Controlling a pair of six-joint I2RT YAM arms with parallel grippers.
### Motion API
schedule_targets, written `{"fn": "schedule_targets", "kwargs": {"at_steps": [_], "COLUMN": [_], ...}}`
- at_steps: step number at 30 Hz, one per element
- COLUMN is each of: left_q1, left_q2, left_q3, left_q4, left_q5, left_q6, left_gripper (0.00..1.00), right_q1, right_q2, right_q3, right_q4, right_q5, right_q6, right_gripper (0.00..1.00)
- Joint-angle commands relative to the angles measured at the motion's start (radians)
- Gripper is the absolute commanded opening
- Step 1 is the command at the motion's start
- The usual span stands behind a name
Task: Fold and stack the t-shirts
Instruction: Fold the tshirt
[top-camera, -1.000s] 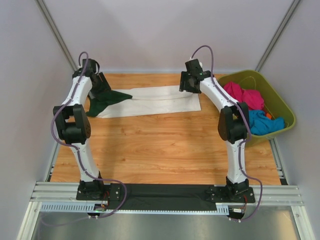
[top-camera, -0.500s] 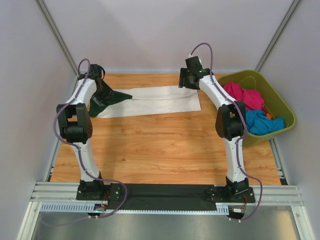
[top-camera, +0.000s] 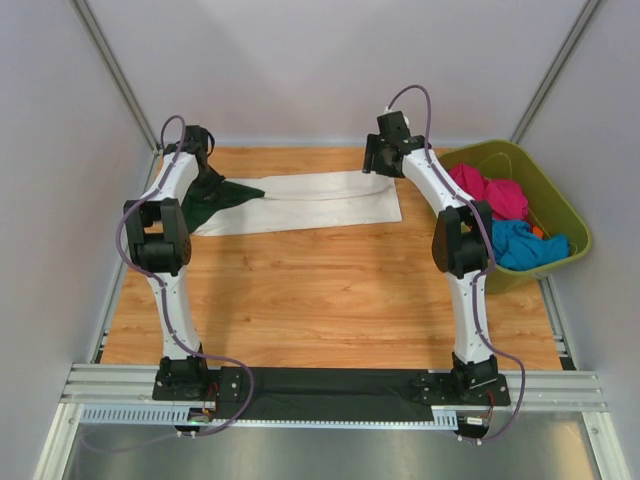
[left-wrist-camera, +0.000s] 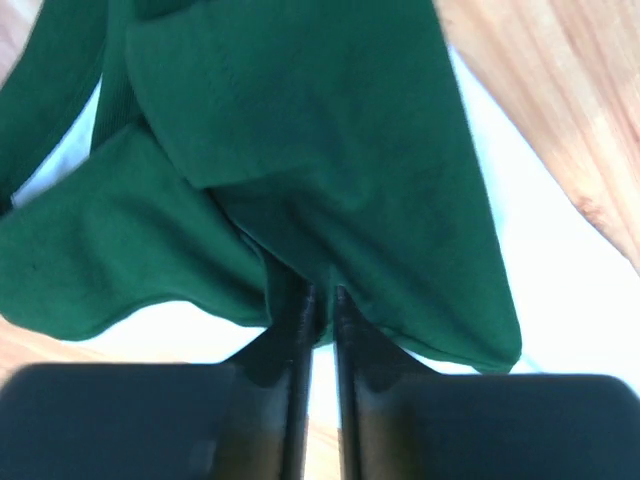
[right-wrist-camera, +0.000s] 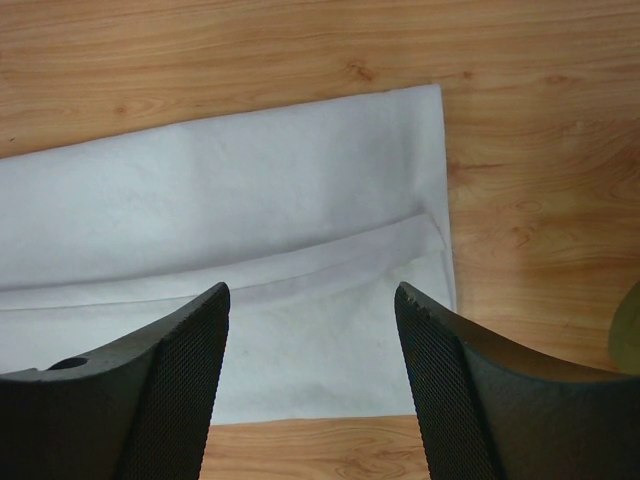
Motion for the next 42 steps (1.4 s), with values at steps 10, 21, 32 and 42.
{"fn": "schedule_targets", "kwargs": {"at_steps": [10, 21, 32, 42], "left_q1": [-0.001, -0.015, -0.07, -0.133], "left_q2": [0.004, -0.062, -0.085, -0.088], "left_q3": [0.113, 0.23, 0.293, 0.324], "left_q4": [-0.033, -0.025, -0.022, -0.005], "left_q5": [-0.03, -0.041, -0.093, -0.084], "left_q6": [0.034, 0.124, 0.309, 0.401], "left_gripper": [0.0, 0.0, 0.0, 0.0], "right_q1": [-0.011, -0.012, -0.014, -0.014], "right_q2": [0.021, 0.02, 0.017, 0.024], "right_q3": [0.057, 0.047, 0.02, -0.002], "right_q4": [0.004, 0.0, -0.002, -0.006], "right_q5": [-0.01, -0.008, -0.016, -0.025], "right_q6": [-0.003, 0.007, 0.015, 0.017], "right_gripper": [0.68, 0.68, 0.68, 0.67]}}
